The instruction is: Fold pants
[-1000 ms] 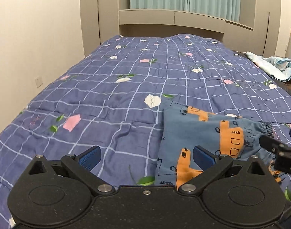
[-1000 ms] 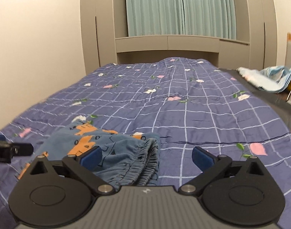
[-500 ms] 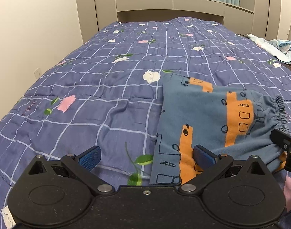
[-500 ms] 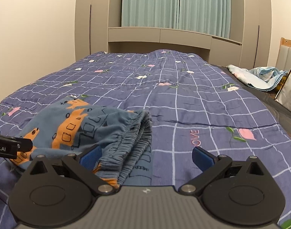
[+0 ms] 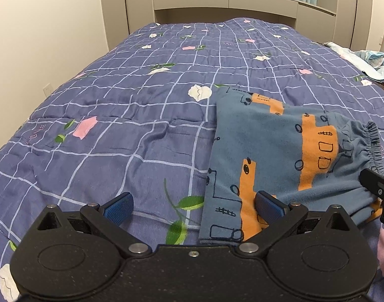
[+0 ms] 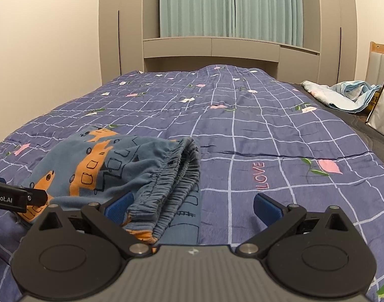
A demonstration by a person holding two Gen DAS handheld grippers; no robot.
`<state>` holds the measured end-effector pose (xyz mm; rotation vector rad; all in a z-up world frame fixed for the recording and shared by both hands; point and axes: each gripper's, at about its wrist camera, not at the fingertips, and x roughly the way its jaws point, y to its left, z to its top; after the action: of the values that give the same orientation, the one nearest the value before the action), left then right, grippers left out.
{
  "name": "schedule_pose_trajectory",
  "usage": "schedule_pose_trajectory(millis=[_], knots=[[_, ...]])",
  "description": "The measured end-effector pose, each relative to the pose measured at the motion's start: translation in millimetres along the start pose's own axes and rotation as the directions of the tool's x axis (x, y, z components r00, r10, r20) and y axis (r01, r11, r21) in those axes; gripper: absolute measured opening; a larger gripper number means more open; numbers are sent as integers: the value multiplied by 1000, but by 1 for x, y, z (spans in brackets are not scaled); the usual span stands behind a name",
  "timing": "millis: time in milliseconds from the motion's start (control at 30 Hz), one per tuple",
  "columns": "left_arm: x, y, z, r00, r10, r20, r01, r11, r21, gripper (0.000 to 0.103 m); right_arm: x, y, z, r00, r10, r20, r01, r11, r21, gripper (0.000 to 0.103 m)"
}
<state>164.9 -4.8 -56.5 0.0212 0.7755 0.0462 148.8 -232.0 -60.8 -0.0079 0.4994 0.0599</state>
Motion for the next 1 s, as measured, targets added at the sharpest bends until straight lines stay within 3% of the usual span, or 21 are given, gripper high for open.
schedule_pose_trajectory(millis=[100,200,333,433,500,633,867,1000], knots=[[-9,6,8,999,-31,9,32,999,-15,102,-5,-1,3,1000,7,3,-7,1000,5,103],[-16,11,24,997,-54,52,55,998,-17,102,-16,-5,12,997,48,61,-49,999,17,103],[-9,5,51,994,-79,77,76,996,36,102,-7,0,33,992,90,92,-86,995,-45,103],[8,-6,66,992,-95,82,87,991,100,102,18,5,50,988,137,65,-129,985,-111,103],[29,-13,73,996,-84,44,78,990,119,102,37,8,57,986,164,33,-157,975,-157,103],[61,-14,77,995,-96,4,96,991,96,103,67,10,57,996,91,-18,-93,971,-220,103],[86,2,69,983,-182,-17,182,983,-5,103,88,-11,49,993,107,-57,-114,985,-130,103],[79,5,71,983,-181,-19,181,983,-9,102,88,-17,49,989,135,-64,-141,985,-95,103]])
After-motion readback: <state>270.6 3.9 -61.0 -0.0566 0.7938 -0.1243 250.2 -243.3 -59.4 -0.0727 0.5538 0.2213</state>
